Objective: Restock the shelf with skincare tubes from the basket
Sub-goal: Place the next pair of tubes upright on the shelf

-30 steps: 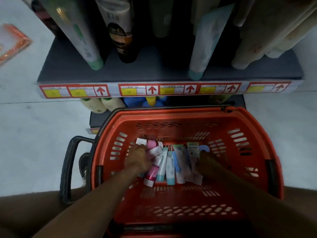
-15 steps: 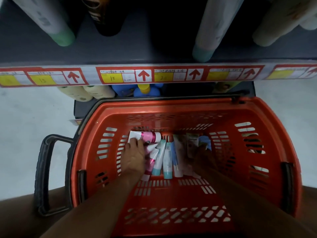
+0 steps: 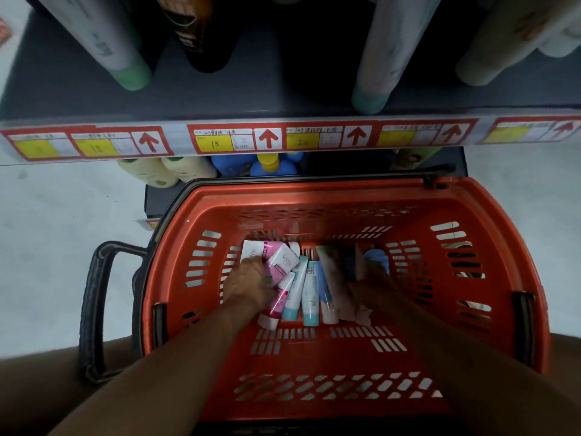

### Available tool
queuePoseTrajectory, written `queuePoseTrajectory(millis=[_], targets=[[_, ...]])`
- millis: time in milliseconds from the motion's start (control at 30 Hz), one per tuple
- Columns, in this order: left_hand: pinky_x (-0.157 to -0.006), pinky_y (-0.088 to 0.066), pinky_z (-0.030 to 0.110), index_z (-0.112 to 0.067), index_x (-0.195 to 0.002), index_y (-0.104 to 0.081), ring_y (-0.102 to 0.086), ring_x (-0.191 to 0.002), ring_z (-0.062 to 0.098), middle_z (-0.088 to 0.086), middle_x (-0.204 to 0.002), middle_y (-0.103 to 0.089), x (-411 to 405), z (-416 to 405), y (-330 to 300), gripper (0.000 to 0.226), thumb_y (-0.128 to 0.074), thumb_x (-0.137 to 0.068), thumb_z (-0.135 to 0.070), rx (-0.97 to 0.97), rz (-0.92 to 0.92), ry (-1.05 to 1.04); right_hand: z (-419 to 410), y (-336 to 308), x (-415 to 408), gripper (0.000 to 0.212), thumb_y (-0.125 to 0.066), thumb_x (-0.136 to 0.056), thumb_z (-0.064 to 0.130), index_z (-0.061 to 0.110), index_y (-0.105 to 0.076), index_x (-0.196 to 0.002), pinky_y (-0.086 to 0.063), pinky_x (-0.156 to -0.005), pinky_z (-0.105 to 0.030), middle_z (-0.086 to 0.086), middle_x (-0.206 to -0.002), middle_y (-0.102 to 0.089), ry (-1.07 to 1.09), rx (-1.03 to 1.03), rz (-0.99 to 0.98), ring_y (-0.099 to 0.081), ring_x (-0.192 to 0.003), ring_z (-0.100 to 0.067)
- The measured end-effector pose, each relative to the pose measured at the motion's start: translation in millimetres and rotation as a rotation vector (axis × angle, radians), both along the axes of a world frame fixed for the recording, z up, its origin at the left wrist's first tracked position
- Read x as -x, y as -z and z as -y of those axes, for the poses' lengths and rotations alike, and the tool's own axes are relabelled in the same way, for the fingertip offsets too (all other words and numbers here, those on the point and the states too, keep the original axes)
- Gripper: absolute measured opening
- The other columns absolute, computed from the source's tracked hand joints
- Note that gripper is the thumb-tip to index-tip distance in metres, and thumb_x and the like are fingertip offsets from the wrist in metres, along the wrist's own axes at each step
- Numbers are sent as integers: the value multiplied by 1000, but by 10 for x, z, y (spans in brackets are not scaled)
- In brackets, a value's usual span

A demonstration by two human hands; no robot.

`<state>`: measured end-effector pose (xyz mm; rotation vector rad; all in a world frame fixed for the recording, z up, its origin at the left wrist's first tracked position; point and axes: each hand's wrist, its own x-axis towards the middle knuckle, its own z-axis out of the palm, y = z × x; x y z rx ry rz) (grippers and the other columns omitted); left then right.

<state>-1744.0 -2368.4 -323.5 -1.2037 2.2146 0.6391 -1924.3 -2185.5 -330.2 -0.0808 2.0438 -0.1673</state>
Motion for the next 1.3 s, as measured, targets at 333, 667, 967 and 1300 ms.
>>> queuePoseTrajectory(millis=[333,667,967,1300], targets=[[-80,-55,29,-14,-114,-66,-68,-98,22,4,-109,-71,-27,-88,-152,40,-74,-88,-44,-300,-69,-381,-141,-236,28,25,-66,-95,19,8,-44,-91,-38,-45,-27,-7,-76,-52,183,13,28,-52,-63,-18],[-81,-64,44,-16,-124,-53,-69,-103,28,7,-125,-62,-6,-228,-759,22,-59,-104,-20,-709,-370,-797,-267,-699,-54,34,-68,-91,5,1,-57,-123,-48,-52,-24,-8,-90,-61,206,295,-30,-56,-70,-13],[-89,-58,50,-15,-131,-48,-62,-110,24,7,-121,-62,-19,-456,-1240,37,-59,-96,-19,-646,-531,-728,-299,-1201,-174,45,-67,-94,16,5,-54,-135,-61,-78,-48,-20,-117,-65,187,437,-108,-68,-99,-33],[-77,-64,39,-23,-118,-54,-69,-102,26,10,-116,-67,-134,-558,-1848,42,-74,-86,-6,-517,-739,-537,-372,-1895,-206,47,-78,-76,3,18,-51,-112,-61,-77,-46,-9,-106,-63,91,608,-310,-64,-92,-25]])
